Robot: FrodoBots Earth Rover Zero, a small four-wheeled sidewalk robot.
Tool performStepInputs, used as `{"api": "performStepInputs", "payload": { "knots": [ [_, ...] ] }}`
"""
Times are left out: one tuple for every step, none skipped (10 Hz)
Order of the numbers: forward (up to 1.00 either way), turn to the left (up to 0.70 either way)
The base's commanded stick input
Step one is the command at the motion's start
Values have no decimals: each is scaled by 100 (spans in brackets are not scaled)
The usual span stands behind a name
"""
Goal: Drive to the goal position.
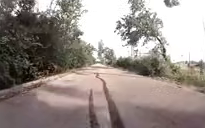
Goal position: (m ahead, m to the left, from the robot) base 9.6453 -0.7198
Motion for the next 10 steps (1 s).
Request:
{"api": "performStepInputs", "payload": {
  "knots": [
    [70, 0],
    [70, 0],
    [70, 0],
    [70, 0],
    [70, 0],
    [70, 0],
    [70, 0],
    [70, 0],
    [70, 0],
    [70, 0]
  ]
}}
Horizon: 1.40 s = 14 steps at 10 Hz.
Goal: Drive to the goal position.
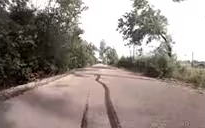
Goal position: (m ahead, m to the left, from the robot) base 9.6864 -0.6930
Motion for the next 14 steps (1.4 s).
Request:
{"api": "performStepInputs", "payload": {
  "knots": [
    [70, 0],
    [70, 0],
    [70, 0],
    [70, 0],
    [70, 0],
    [70, 0],
    [70, 0],
    [70, 0],
    [70, 0],
    [70, 0],
    [70, 0],
    [70, 0],
    [70, 0],
    [70, 0]
  ]
}}
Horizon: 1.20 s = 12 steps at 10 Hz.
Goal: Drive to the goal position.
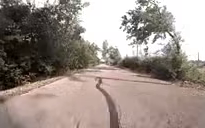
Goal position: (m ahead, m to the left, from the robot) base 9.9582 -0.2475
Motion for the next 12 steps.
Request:
{"api": "performStepInputs", "payload": {
  "knots": [
    [70, 0],
    [70, 0],
    [70, 0],
    [70, 0],
    [70, 0],
    [70, 0],
    [70, 0],
    [70, 0],
    [70, 0],
    [70, 0],
    [70, 0],
    [70, 0]
  ]
}}
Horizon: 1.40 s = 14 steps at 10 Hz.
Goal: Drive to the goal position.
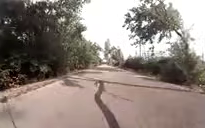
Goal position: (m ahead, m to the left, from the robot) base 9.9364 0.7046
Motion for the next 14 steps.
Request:
{"api": "performStepInputs", "payload": {
  "knots": [
    [70, -3],
    [70, -29],
    [70, -34],
    [70, -35],
    [70, -35],
    [70, -35],
    [70, -35],
    [70, -29],
    [70, -5],
    [70, 0],
    [70, 0],
    [70, 0],
    [70, 0],
    [70, 0]
  ]
}}
